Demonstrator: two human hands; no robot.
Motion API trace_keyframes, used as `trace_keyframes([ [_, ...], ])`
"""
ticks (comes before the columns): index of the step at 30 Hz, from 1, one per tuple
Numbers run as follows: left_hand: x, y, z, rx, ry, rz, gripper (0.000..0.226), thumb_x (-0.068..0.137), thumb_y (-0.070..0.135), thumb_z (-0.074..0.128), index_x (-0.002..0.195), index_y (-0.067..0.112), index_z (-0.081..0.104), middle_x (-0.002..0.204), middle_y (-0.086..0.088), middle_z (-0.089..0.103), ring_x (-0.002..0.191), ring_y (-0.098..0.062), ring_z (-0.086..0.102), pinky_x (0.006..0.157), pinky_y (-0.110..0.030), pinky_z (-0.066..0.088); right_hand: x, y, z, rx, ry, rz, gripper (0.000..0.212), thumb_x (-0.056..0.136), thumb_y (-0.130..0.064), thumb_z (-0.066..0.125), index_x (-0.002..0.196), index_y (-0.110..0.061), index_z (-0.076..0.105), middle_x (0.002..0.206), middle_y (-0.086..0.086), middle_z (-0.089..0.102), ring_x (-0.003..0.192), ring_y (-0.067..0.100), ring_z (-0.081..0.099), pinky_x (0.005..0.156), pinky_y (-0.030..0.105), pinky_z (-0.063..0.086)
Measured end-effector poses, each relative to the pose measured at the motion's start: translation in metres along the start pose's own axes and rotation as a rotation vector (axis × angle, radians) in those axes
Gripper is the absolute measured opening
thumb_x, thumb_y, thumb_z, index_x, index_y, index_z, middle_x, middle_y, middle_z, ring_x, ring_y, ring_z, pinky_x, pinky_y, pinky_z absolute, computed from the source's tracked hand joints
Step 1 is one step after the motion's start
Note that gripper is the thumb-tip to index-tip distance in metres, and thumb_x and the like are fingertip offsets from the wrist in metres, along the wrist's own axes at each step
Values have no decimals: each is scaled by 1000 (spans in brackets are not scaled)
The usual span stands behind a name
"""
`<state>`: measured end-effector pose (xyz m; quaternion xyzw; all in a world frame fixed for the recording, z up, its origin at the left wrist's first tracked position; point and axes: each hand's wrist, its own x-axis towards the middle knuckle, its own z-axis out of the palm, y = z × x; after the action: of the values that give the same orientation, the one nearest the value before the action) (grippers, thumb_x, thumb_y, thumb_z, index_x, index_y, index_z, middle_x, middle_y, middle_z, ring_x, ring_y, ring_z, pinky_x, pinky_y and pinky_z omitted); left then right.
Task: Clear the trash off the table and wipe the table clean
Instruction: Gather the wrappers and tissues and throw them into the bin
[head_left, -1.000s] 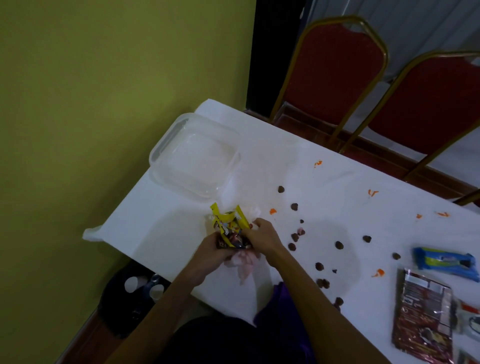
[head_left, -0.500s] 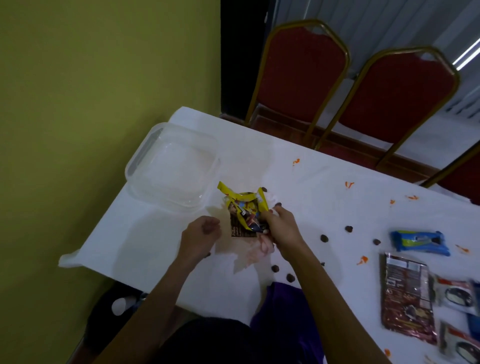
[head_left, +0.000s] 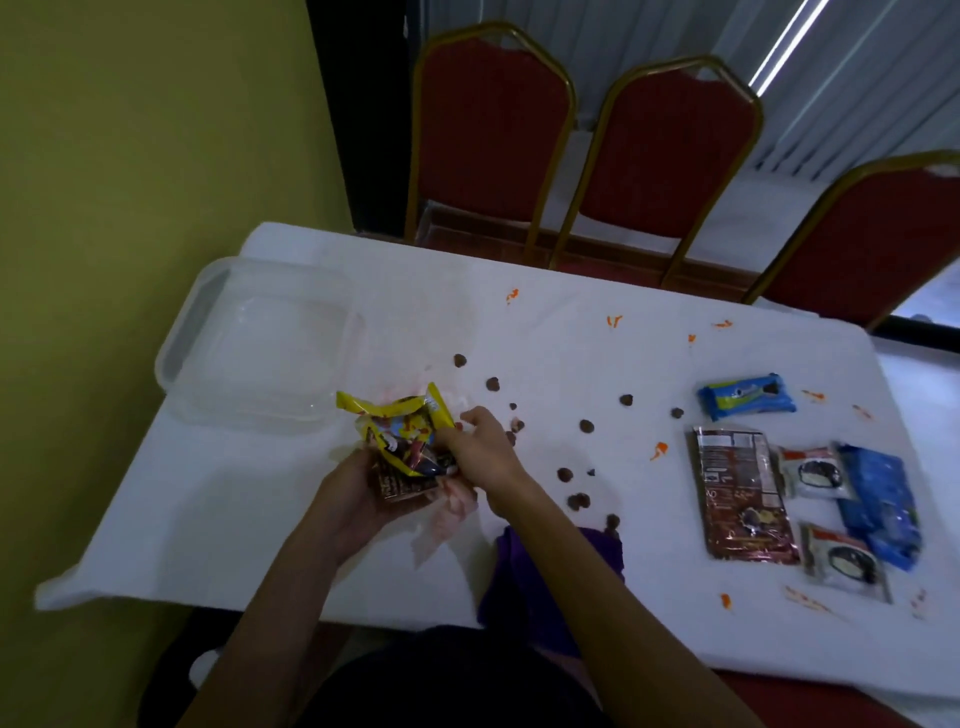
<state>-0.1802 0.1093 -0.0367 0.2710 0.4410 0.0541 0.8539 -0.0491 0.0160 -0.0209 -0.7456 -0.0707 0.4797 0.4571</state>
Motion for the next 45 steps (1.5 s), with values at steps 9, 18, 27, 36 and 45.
trace_keyframes([
  [9, -51, -39, -31, -45, 65, 82, 52, 100, 51, 39, 132, 16, 61, 127, -16, 68, 107, -37, 69, 80, -51, 59, -46, 42, 23, -60, -72, -115, 36, 88, -24, 58, 121, -31, 45, 101, 6, 68, 82, 18, 67, 68, 34, 57],
  [18, -130, -97, -42, -136, 136, 180, 55, 95, 59, 44, 122, 17, 67, 116, -15, 73, 100, -35, 70, 74, -46, 60, -106, 87, 45, -231, -140, -232, 29, 90, -27, 58, 119, -28, 55, 116, -3, 62, 100, 14, 63, 85, 37, 58],
  [27, -189, -125, -94, -330, 225, 258, 55, 95, 59, 44, 122, 17, 68, 120, -16, 71, 102, -34, 70, 78, -45, 58, -136, 103, 109, -373, -319, -268, 27, 88, -30, 64, 115, -26, 60, 109, -5, 65, 93, 9, 61, 69, 22, 47],
  [36, -253, -152, -191, -521, 386, 372, 52, 95, 58, 48, 125, 20, 68, 123, -14, 70, 104, -37, 68, 92, -53, 50, -171, 132, 224, -474, -525, -254, 46, 64, -51, 74, 104, -29, 68, 99, -13, 71, 92, 4, 68, 86, 35, 58],
  [45, -279, -176, -276, -598, 470, 297, 62, 93, 62, 45, 130, 16, 65, 124, -14, 70, 101, -33, 70, 89, -50, 52, -188, 174, 307, -608, -609, -174, 16, 85, -27, 70, 97, -26, 60, 91, -9, 64, 83, 5, 61, 63, 25, 44],
])
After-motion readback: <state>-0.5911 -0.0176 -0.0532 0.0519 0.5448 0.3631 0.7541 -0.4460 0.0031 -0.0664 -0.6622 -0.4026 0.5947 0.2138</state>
